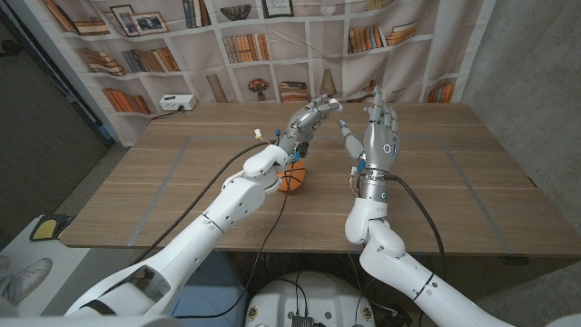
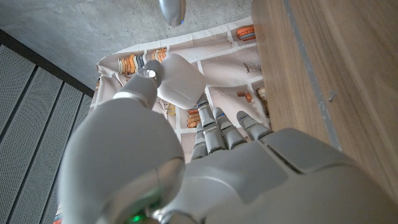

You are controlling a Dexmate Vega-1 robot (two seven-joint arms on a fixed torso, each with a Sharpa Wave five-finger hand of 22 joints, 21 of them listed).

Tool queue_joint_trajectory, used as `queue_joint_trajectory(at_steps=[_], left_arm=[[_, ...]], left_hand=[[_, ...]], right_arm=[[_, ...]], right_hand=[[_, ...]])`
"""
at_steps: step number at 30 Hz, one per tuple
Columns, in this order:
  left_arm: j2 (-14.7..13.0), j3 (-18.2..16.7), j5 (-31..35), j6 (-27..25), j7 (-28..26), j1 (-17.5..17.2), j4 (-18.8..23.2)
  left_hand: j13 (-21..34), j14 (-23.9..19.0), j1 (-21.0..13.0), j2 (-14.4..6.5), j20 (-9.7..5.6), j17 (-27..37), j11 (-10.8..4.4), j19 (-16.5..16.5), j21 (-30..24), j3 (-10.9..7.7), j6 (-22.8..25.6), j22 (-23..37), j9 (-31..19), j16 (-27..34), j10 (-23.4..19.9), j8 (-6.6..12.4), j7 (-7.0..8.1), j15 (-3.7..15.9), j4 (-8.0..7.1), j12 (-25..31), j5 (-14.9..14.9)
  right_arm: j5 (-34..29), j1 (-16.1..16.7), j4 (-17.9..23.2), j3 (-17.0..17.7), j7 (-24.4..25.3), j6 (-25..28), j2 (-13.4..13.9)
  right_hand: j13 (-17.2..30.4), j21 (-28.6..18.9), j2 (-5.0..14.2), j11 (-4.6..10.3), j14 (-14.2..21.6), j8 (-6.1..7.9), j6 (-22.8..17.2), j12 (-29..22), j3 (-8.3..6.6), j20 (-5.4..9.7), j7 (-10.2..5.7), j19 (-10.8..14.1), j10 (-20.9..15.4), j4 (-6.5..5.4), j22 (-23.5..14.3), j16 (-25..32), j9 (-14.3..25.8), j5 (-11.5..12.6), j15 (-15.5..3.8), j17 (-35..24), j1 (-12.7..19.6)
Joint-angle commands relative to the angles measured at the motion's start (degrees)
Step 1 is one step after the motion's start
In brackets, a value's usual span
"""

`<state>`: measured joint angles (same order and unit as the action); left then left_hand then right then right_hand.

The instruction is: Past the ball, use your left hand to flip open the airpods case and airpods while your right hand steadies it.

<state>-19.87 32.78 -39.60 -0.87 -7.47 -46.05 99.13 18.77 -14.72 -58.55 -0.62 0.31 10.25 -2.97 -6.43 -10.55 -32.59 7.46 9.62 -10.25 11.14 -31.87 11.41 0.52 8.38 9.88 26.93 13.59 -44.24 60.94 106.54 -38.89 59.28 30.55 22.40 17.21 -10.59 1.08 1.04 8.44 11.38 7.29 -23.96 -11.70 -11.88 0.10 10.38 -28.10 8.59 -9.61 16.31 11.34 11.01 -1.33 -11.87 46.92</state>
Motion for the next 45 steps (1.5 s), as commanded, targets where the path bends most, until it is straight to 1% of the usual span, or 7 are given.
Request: queue_joint_trajectory(at_steps=[1, 14, 29, 37, 39, 41, 45], left_arm=[[0.74, 0.32, -0.35, 1.35, 0.32, -0.63, -0.44], [0.87, 0.43, -1.15, 1.44, 1.17, -0.78, -0.84], [1.43, 1.00, -1.44, 1.47, 1.44, -0.84, -1.02], [1.56, 1.25, -1.32, 1.52, 1.38, -0.95, -0.89], [1.56, 1.30, -1.33, 1.41, 1.37, -0.93, -0.87], [1.59, 1.32, -1.45, 1.33, 1.42, -0.93, -0.88], [1.64, 1.46, -1.38, 1.10, 1.25, -0.86, -0.69]], left_hand=[[4.76, -0.29, -2.51, -2.36, -0.10, 0.19, -9.44, -0.42, -0.39, 0.34, 0.04, 0.17, -0.30, 0.19, -12.93, -0.21, -0.07, 0.22, -0.06, 0.27, 0.26], [4.85, -0.45, -2.12, -2.35, -0.12, 0.24, -9.44, -0.43, -0.39, 0.60, 0.08, 0.17, -0.30, 0.24, -13.15, -0.19, -0.12, 0.26, -0.31, 0.21, 0.27], [4.95, -0.68, -2.16, -2.41, -0.05, 0.22, -9.45, -0.45, -0.39, 0.65, 0.05, 0.17, -0.30, 0.27, -13.31, -0.20, -0.12, 0.23, -0.24, 0.12, 0.36], [5.01, -0.75, -2.21, -2.46, 0.01, 0.21, -9.45, -0.64, -0.46, 0.66, 0.09, 0.17, -0.31, 0.25, -13.28, -0.19, -0.11, 0.25, -0.20, 0.02, 0.42], [5.02, -0.79, -2.23, -2.45, -0.07, 0.21, -9.45, -0.72, -0.49, 0.63, 0.09, 0.17, -0.31, 0.25, -13.29, -0.19, -0.12, 0.27, -0.18, 0.00, 0.43], [5.03, -0.78, -2.27, -2.50, -0.05, 0.21, -9.46, -0.77, -0.50, 0.62, 0.07, 0.17, -0.31, 0.25, -13.29, -0.20, -0.16, 0.21, -0.18, -0.01, 0.45], [5.06, -0.77, -2.27, -2.46, -0.01, 0.20, -9.46, -0.78, -0.50, 0.61, 0.08, 0.17, -0.31, 0.21, -13.31, -0.20, -0.16, 0.24, -0.15, -0.04, 0.48]], right_arm=[[0.15, -1.18, -0.81, -1.69, 0.26, 2.81, -0.95], [-0.05, -2.58, -1.49, -3.00, 0.52, 3.15, -0.78], [-1.17, -4.06, -1.87, -4.76, -0.17, 5.49, -1.86], [-1.76, -4.69, -2.53, -5.46, -0.36, 6.72, -2.12], [-1.78, -4.88, -2.64, -5.53, -0.41, 7.12, -2.35], [-1.73, -5.02, -2.76, -5.52, -0.36, 7.48, -2.57], [-1.26, -5.18, -2.99, -5.30, -0.09, 7.69, -2.86]], right_hand=[[0.11, 0.01, -0.63, 0.20, 0.71, 0.10, 0.08, -0.53, -0.01, -0.19, 0.46, 0.01, -0.94, -0.08, -0.07, 0.35, 0.08, -0.11, -0.45, -0.25, 0.08], [0.09, -0.19, -0.47, 0.23, 1.35, 0.32, -0.37, -0.71, -0.14, -0.06, 0.41, 0.48, -1.50, -0.03, -0.08, 0.43, 0.07, -0.07, -1.09, -0.34, 0.52], [-0.27, -0.30, -0.30, -0.14, 1.69, 0.32, -0.33, -0.19, -0.29, -0.08, 0.72, 0.93, -1.06, 0.03, -0.07, 0.44, 0.06, -0.06, -0.87, -0.40, 1.02], [-0.48, -0.27, -0.13, 0.16, 1.39, 0.17, 0.13, 0.18, -0.57, -0.15, 0.47, 0.99, -0.68, 0.27, -0.07, 0.23, 0.05, 0.00, -0.66, -0.41, 1.77], [-0.50, -0.22, 0.04, 0.07, 0.50, 0.18, 0.17, 0.31, -0.67, -0.19, 0.45, 0.92, -0.48, 0.23, -0.08, -0.15, 0.05, -0.03, -0.42, -0.44, 1.96], [-0.41, 0.04, 0.48, 0.01, -1.73, 0.17, 0.31, 0.74, -0.81, -0.24, 0.39, 0.24, 0.50, -0.01, -0.08, -1.10, 0.05, -0.22, 0.70, -0.54, 2.07], [-0.38, 0.10, 0.64, -0.02, -1.78, 0.12, 0.47, 0.81, -0.85, -0.25, 0.35, 0.03, 0.68, -0.11, -0.08, -1.13, 0.05, -0.28, 0.89, -0.59, 2.04]])
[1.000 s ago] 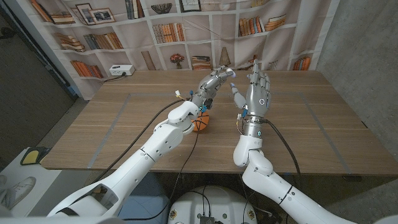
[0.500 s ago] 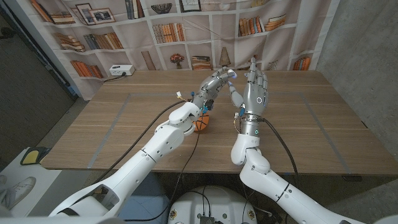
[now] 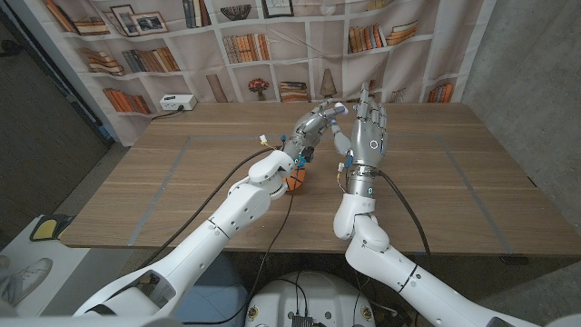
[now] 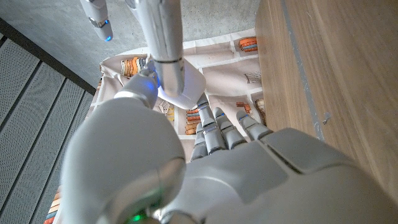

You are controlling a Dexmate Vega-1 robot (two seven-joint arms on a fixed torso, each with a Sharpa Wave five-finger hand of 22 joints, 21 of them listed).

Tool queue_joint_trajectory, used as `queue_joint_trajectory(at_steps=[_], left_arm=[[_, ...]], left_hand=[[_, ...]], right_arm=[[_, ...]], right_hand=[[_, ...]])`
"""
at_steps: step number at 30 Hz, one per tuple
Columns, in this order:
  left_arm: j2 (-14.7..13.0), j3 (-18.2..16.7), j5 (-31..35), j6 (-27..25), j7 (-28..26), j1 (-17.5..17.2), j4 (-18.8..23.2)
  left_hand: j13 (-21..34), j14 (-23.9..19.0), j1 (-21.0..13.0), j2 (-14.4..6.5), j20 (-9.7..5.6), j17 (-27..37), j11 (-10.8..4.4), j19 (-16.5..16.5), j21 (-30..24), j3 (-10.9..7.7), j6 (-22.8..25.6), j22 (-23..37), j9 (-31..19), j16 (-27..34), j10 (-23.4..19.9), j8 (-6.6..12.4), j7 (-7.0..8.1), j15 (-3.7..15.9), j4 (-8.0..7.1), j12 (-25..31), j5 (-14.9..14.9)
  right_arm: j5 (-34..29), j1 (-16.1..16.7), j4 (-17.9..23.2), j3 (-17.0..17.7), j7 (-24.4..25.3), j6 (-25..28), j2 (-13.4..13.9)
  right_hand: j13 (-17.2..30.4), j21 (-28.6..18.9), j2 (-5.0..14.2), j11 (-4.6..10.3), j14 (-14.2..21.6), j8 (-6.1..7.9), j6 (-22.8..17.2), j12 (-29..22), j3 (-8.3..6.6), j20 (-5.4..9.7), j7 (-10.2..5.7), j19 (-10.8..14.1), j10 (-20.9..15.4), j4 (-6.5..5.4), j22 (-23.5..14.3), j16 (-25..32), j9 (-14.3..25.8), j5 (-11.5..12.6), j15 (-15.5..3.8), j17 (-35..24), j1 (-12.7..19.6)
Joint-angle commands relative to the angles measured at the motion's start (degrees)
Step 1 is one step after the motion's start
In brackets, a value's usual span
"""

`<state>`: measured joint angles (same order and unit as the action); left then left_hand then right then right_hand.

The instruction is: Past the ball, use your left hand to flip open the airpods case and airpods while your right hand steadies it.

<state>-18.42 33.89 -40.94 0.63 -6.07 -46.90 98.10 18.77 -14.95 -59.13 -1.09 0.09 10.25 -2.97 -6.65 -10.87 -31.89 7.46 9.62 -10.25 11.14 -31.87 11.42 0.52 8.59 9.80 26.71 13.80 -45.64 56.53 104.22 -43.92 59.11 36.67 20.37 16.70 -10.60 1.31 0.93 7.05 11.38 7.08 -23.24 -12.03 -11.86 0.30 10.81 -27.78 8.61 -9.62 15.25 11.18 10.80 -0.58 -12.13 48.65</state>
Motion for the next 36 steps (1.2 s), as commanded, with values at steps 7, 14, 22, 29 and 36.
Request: queue_joint_trajectory(at_steps=[7, 14, 22, 29, 36], left_arm=[[0.30, 0.49, -0.14, -0.71, -0.18, 0.11, 0.31], [-0.08, 0.55, 0.00, -0.86, -0.25, -0.20, 0.78], [-0.39, 0.39, -0.19, -0.91, -0.31, -0.60, 1.32], [-0.37, 0.51, -0.30, -0.90, -0.19, -0.75, 1.16], [-0.20, 0.61, -0.70, -0.60, 0.61, -0.72, 0.68]], left_hand=[[5.10, -0.60, -1.79, -1.97, 0.21, 0.18, -9.46, -0.58, -0.17, -0.15, 0.06, 0.18, -0.31, 0.18, -13.37, -0.21, -0.13, 0.12, 0.00, 0.14, 0.31], [5.15, -0.57, -1.79, -2.02, 0.21, 0.19, -9.45, -0.59, -0.16, -0.14, 0.10, 0.18, -0.31, 0.15, -13.34, -0.19, -0.11, 0.05, -0.03, 0.07, 0.35], [5.20, -0.69, -1.84, -2.07, 0.19, 0.21, -9.45, -0.58, -0.14, -0.14, 0.18, 0.18, -0.31, 0.18, -13.28, -0.17, -0.16, 0.04, -0.03, -0.03, 0.40], [5.24, -0.73, -1.90, -2.08, 0.21, 0.20, -9.45, -0.58, -0.13, -0.14, 0.12, 0.18, -0.31, 0.16, -13.28, -0.20, -0.13, 0.02, 0.00, -0.10, 0.44], [5.29, -0.82, -1.84, -1.92, 0.17, 0.19, -9.46, -0.59, -0.12, -0.22, 0.03, 0.18, -0.31, 0.13, -13.37, -0.24, 0.01, 0.02, 0.01, -0.14, 0.50]], right_arm=[[0.79, -1.10, -0.69, -0.31, -0.61, 2.86, -1.31], [1.02, -1.58, -1.16, -0.70, -0.84, 3.51, -1.36], [1.33, -1.89, -1.40, -0.98, -0.99, 4.14, -1.39], [1.99, -1.96, -1.58, -0.93, -0.70, 4.14, -1.56], [2.75, -1.65, -1.04, -0.64, -0.20, 3.22, -1.17]], right_hand=[[0.10, -0.05, 1.00, 1.79, -0.02, 0.18, 0.73, -0.30, -0.99, 1.05, -0.22, -0.19, -0.98, 0.16, -0.04, -0.06, 0.20, -0.16, -0.33, -0.29, 1.26], [0.18, -0.10, 1.12, 1.73, 0.45, 0.20, 0.93, -0.50, -1.42, 1.34, -0.35, -0.04, -1.69, 0.62, -0.01, -0.01, 0.20, -0.11, -0.97, -0.16, 2.48], [0.31, -0.25, 1.46, 2.04, 1.47, 0.33, 0.85, -0.84, -2.11, 1.63, -0.53, 0.53, -2.64, 1.06, 0.02, 0.19, 0.19, -0.08, -1.73, -0.03, 4.29], [0.46, -0.15, 2.36, 2.72, 1.72, 0.54, 0.35, -0.90, -2.66, 2.42, -1.46, 0.39, -2.80, 0.89, 0.02, 0.26, 0.19, -0.13, -2.29, -0.10, 5.20], [0.79, -0.18, 4.44, 5.63, 2.24, 0.62, 0.02, -0.67, -3.64, 3.80, -2.98, 0.57, -2.76, 0.47, 0.02, 0.62, 0.13, -0.31, -3.65, -0.32, 6.68]])
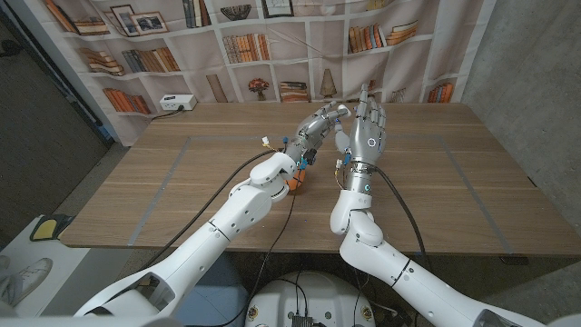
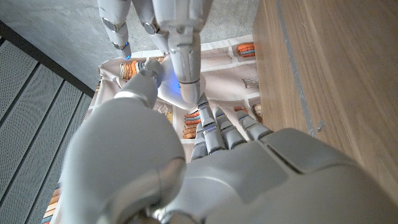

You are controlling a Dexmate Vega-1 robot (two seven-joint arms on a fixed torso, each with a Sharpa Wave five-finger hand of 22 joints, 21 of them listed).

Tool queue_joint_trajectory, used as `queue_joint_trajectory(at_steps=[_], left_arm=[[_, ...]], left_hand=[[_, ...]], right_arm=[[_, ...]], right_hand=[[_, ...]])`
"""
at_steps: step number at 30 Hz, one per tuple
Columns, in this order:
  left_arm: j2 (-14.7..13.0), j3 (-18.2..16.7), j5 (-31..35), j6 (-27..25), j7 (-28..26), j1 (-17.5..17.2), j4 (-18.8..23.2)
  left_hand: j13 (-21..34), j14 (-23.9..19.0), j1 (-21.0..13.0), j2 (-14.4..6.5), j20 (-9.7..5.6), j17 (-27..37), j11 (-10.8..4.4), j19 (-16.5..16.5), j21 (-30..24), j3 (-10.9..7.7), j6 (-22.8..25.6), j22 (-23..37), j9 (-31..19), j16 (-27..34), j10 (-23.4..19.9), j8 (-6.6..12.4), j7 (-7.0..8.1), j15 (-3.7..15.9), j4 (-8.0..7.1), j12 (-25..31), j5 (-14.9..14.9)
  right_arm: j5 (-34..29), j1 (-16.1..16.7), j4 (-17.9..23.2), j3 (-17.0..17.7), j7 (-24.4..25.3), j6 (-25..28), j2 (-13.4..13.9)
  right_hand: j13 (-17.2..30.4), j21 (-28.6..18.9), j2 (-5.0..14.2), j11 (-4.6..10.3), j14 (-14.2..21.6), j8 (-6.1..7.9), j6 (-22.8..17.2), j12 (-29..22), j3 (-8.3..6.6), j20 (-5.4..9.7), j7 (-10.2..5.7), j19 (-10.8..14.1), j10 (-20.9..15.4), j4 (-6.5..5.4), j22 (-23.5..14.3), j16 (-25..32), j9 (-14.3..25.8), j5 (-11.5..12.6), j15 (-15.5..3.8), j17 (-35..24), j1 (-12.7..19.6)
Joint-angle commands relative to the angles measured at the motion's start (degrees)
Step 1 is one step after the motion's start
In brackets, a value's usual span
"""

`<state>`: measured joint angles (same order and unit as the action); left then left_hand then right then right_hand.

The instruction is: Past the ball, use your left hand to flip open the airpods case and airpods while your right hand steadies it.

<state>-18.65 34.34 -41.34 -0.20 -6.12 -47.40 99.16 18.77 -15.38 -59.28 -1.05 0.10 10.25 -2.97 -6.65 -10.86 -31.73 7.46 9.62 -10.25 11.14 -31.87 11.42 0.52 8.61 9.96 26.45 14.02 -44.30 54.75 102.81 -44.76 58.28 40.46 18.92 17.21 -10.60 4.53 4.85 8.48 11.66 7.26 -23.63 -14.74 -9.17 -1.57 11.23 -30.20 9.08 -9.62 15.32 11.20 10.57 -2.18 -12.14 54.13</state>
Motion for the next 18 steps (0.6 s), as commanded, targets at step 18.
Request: queue_joint_trajectory(at_steps=[18], left_arm=[[0.04, 0.53, -0.27, 0.02, 0.62, -0.47, 0.08]], left_hand=[[5.40, -0.60, -1.68, -1.81, 0.21, 0.18, -9.45, -0.59, -0.10, -0.64, 0.21, 0.18, -0.31, 0.09, -13.49, -0.18, 0.10, -0.05, -0.14, 0.02, 0.41]], right_arm=[[2.50, 0.38, 0.18, 0.53, 0.95, -1.42, 0.54]], right_hand=[[0.55, -0.41, 2.51, 3.56, 2.02, 0.75, -1.86, -0.36, -1.83, 3.09, -2.21, 1.51, -2.16, 0.28, 0.05, 1.22, 0.01, -0.16, -3.66, -0.34, 3.67]])
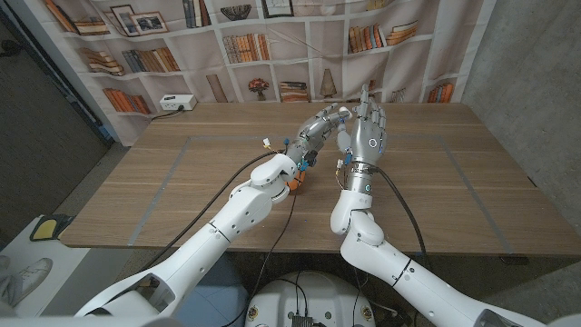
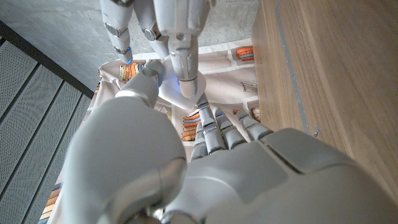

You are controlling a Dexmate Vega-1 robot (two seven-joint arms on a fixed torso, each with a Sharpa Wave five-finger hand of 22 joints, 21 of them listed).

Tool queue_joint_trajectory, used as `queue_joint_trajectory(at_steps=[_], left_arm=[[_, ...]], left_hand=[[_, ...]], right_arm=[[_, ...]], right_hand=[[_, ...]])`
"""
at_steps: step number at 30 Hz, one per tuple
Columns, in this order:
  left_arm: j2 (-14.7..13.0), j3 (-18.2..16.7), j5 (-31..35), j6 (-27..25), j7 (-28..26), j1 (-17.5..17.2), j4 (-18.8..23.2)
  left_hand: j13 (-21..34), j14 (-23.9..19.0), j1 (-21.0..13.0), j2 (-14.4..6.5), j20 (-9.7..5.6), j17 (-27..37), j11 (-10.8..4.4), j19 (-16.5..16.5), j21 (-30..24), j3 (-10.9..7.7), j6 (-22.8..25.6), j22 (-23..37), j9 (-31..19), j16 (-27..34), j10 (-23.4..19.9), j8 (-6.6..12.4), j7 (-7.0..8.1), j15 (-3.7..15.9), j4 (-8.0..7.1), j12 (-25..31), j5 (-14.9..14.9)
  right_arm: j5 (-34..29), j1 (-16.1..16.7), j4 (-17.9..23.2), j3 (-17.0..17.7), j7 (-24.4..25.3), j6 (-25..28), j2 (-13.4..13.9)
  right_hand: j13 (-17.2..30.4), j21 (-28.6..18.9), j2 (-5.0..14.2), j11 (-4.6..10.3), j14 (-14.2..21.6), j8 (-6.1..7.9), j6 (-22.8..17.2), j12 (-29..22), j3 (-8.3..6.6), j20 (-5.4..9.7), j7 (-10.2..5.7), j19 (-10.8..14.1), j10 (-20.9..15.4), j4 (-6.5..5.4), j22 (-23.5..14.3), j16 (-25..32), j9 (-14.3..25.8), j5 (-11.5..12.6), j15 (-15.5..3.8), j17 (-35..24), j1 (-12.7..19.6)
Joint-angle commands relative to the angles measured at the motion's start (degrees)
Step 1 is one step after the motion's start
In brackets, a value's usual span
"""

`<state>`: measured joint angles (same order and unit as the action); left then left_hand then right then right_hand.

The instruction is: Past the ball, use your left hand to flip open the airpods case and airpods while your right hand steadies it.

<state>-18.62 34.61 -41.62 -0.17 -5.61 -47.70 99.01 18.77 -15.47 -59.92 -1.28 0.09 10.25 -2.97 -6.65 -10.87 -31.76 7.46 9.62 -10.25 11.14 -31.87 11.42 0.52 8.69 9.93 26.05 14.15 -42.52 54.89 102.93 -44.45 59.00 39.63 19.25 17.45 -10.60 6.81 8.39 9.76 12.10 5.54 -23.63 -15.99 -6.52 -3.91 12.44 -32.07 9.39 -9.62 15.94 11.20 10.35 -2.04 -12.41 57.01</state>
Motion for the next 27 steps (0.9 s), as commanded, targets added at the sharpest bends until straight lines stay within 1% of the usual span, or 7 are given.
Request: queue_joint_trajectory(at_steps=[1, 6, 8, 14, 19, 21, 27], left_arm=[[-0.03, 0.30, -0.08, -0.01, 0.33, -0.15, 0.23], [-0.06, 0.38, 0.17, 0.12, 0.21, -0.26, 0.30], [-0.07, 0.36, 0.04, -0.02, 0.14, -0.35, 0.33], [-0.02, 0.38, -0.51, -0.28, 0.41, -0.51, 0.22], [0.05, 0.35, -0.61, -0.22, 0.41, -0.55, 0.12], [-0.03, 0.38, -0.59, -0.32, 0.43, -0.52, 0.13], [-0.03, 0.33, -0.95, -0.41, 0.76, -0.49, -0.02]], left_hand=[[5.40, -0.51, -1.05, -1.57, 0.23, 0.18, -9.45, -0.59, -0.10, -0.60, 0.18, 0.18, -0.31, 0.09, -13.48, -0.19, 0.10, -0.12, -0.11, 0.41, 0.28], [5.43, -0.57, -1.11, -1.57, 0.23, 0.18, -9.46, -0.58, -0.09, -0.71, 0.13, 0.18, -0.31, 0.08, -13.53, -0.21, 0.18, -0.14, -0.08, 0.39, 0.32], [5.44, -0.59, -1.12, -1.56, 0.23, 0.18, -9.46, -0.58, -0.09, -0.75, 0.10, 0.18, -0.31, 0.07, -13.53, -0.22, 0.23, -0.10, -0.08, 0.38, 0.34], [5.48, -0.66, -1.07, -1.51, 0.22, 0.19, -9.47, -0.60, -0.09, -0.85, 0.20, 0.18, -0.31, 0.06, -13.47, -0.19, 0.26, -0.16, -0.11, 0.30, 0.38], [5.52, -0.67, -1.10, -1.48, 0.23, 0.19, -9.47, -0.61, -0.09, -0.95, 0.20, 0.18, -0.31, 0.03, -13.50, -0.20, 0.33, -0.11, -0.09, 0.27, 0.42], [5.53, -0.72, -1.10, -1.46, 0.16, 0.19, -9.47, -0.64, -0.10, -1.00, 0.26, 0.18, -0.31, 0.03, -13.50, -0.17, 0.37, -0.16, -0.09, 0.24, 0.44], [5.58, -0.91, -1.03, -1.46, 0.26, 0.21, -9.45, -0.59, -0.08, -1.10, 0.35, 0.18, -0.31, 0.08, -13.57, -0.15, 0.42, -0.16, -0.15, 0.22, 0.47]], right_arm=[[0.76, 0.26, 0.11, 0.22, 0.15, -0.61, 0.27], [0.87, 0.45, 0.20, 0.34, 0.38, -0.50, 0.24], [0.93, 0.61, 0.26, 0.40, 0.63, -0.68, 0.27], [1.16, 0.83, 0.41, 0.51, 0.86, -1.15, 0.41], [1.22, 0.84, 0.39, 0.62, 1.12, -1.57, 0.52], [1.31, 0.81, 0.32, 0.65, 1.29, -2.03, 0.59], [1.57, 0.74, 0.14, 0.61, 1.19, -2.90, 0.75]], right_hand=[[0.32, -0.40, 0.24, 0.07, 0.77, 0.31, -0.16, -0.34, -0.59, 0.49, 0.11, 0.32, -0.27, -0.03, 0.05, 0.62, 0.01, 0.06, -3.82, -0.07, 0.85], [0.37, -0.44, 0.23, -0.25, 1.00, 0.41, -0.57, -0.32, -0.67, 0.40, 0.34, 0.58, -0.50, 0.07, 0.05, 0.73, 0.00, 0.07, -3.85, -0.05, 1.29], [0.41, -0.38, 0.32, 0.22, 1.12, 0.45, -0.82, -0.33, -0.77, 0.73, 0.05, 0.57, -0.76, 0.11, 0.05, 0.80, -0.01, 0.10, -4.04, -0.04, 1.67], [0.50, -0.42, 0.34, 0.36, 1.57, 0.60, -1.48, -0.54, -0.66, 0.78, 0.14, 0.88, -1.62, -0.15, 0.05, 1.05, -0.02, 0.02, -4.30, -0.08, 1.73], [0.59, -0.36, 0.51, 0.91, 1.75, 0.62, -1.87, -0.46, -0.36, 1.22, 0.00, 0.89, -1.75, -0.71, 0.04, 1.24, -0.03, -0.12, -4.45, -0.20, 1.17], [0.64, -0.37, 0.58, 1.70, 1.85, 0.67, -2.17, -0.55, -0.20, 1.14, 0.01, 1.03, -2.20, -0.94, 0.04, 1.35, -0.04, -0.18, -4.49, -0.25, 0.91], [0.77, -0.37, 0.74, 2.30, 2.24, 0.78, -2.97, -0.71, 0.23, 1.43, -0.32, 1.25, -3.11, -1.46, 0.03, 1.68, -0.05, -0.27, -5.09, -0.39, 0.18]])
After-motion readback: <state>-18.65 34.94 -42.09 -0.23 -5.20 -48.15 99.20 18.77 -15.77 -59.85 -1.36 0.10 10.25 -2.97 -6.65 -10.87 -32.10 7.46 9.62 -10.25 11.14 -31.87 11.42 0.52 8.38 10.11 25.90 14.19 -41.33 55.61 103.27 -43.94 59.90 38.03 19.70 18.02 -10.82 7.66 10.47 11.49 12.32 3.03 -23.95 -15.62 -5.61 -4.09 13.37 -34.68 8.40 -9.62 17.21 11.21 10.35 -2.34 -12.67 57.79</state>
